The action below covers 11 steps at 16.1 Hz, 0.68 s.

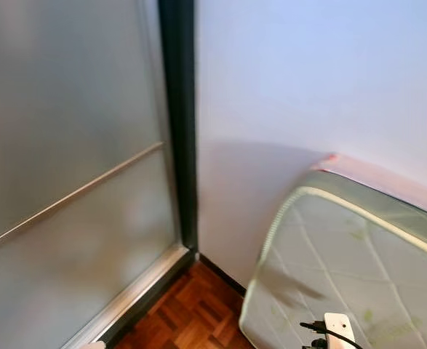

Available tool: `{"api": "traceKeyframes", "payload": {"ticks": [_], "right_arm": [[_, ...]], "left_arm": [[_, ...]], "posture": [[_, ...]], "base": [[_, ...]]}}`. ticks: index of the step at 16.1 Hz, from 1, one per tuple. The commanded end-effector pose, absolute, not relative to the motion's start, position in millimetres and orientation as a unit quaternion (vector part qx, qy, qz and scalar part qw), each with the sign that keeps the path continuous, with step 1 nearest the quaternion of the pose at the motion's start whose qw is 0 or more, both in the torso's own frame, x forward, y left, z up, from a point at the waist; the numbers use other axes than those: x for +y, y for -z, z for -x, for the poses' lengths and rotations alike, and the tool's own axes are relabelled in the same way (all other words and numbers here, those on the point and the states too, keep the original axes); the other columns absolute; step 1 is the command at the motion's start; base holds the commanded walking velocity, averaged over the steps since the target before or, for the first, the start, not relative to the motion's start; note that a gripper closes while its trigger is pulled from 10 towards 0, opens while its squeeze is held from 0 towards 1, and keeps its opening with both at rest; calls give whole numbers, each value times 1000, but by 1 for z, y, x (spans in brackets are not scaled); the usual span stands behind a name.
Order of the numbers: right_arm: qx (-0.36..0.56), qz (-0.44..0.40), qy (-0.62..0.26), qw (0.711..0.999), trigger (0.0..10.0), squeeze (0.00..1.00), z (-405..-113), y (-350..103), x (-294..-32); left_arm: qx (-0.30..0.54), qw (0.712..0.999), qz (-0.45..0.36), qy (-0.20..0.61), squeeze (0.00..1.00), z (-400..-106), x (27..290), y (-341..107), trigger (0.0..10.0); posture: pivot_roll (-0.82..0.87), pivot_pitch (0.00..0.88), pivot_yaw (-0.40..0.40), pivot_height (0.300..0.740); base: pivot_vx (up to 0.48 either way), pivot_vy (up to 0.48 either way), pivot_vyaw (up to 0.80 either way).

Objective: Clean up the room

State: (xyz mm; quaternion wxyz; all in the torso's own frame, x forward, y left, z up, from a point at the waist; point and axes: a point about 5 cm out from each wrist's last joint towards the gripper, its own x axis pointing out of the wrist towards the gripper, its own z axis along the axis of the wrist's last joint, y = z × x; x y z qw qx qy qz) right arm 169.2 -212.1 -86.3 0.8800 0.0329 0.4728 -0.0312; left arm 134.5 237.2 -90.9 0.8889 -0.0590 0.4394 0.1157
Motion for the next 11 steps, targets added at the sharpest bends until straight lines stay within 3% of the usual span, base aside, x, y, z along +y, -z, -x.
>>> {"api": "traceKeyframes", "payload": {"ticks": [1, 7, 11], "right_arm": [[407, -140, 69, 900, 10000, 0, -185, 80, -194], [406, -145, 69, 900, 10000, 0, -189, 79, -187], [410, -148, 77, 897, 10000, 0, -187, 80, -186]], "left_arm": [[390, 918, 25, -59, 0, -195, 227, 68, 10000], [395, 917, 8, -51, 0, -191, 225, 70, 10000], [391, 918, 0, -59, 0, -193, 227, 68, 10000]], "posture": [[4, 151, -9, 740], [7, 141, -3, 740], [-4, 160, -2, 740]], "base": [[0, 0, -738], [0, 0, -743], [0, -274, -755]]}}
